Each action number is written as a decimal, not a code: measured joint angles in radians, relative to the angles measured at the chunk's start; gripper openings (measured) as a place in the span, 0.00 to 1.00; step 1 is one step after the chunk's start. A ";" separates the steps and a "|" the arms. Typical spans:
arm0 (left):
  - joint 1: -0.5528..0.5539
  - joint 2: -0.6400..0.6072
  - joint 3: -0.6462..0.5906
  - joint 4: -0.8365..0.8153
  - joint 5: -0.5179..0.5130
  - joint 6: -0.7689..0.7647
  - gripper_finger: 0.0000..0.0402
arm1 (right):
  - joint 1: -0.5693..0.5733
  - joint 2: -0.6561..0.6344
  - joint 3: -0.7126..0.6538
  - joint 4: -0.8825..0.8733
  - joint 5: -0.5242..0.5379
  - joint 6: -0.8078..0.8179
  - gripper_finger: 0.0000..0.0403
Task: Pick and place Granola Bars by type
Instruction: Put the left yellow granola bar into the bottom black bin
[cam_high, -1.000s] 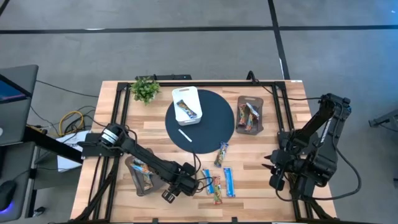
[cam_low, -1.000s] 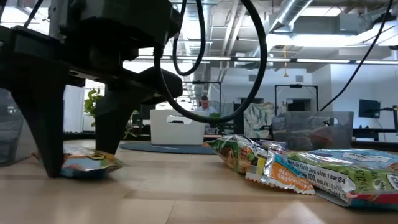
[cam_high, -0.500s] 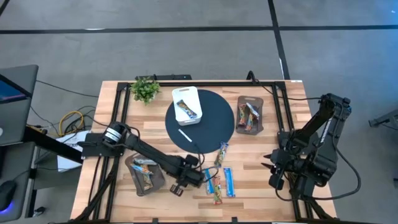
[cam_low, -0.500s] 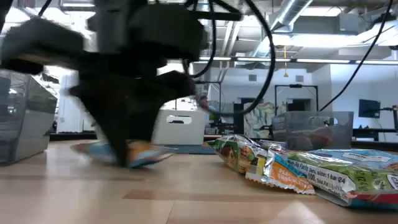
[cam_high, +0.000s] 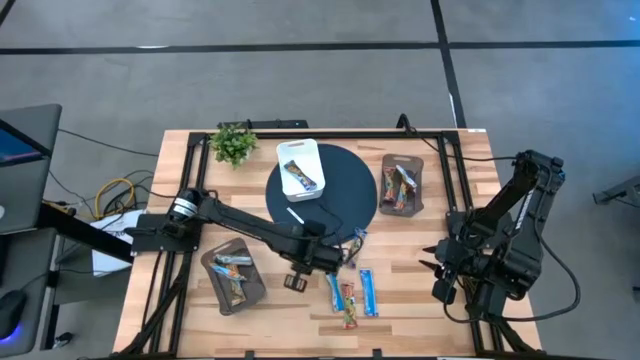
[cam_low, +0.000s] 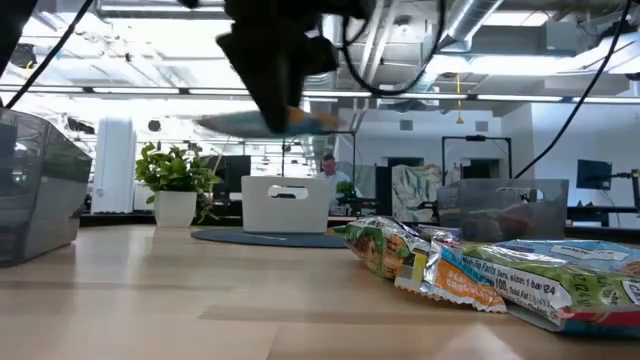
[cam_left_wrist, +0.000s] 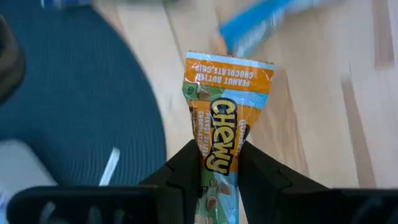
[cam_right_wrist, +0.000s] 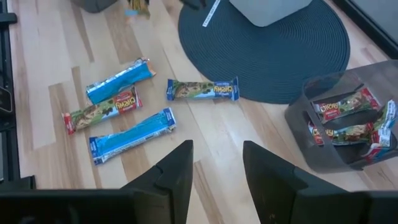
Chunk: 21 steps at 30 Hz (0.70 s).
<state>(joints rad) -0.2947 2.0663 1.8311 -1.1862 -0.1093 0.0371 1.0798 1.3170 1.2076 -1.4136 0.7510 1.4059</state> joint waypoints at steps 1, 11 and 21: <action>0.000 0.000 0.018 -0.052 0.002 0.000 0.21 | 0.000 0.000 0.000 0.000 0.005 0.000 0.33; -0.043 -0.035 0.018 -0.376 0.155 -0.108 0.21 | 0.000 0.000 0.000 -0.036 0.016 -0.003 0.33; -0.156 -0.109 0.016 -0.387 0.096 -0.208 0.21 | -0.005 0.000 0.000 -0.056 0.056 -0.026 0.33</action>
<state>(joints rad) -0.4510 1.9570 1.8467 -1.5737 -0.0131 -0.1706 1.0745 1.3170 1.2076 -1.4700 0.8075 1.3800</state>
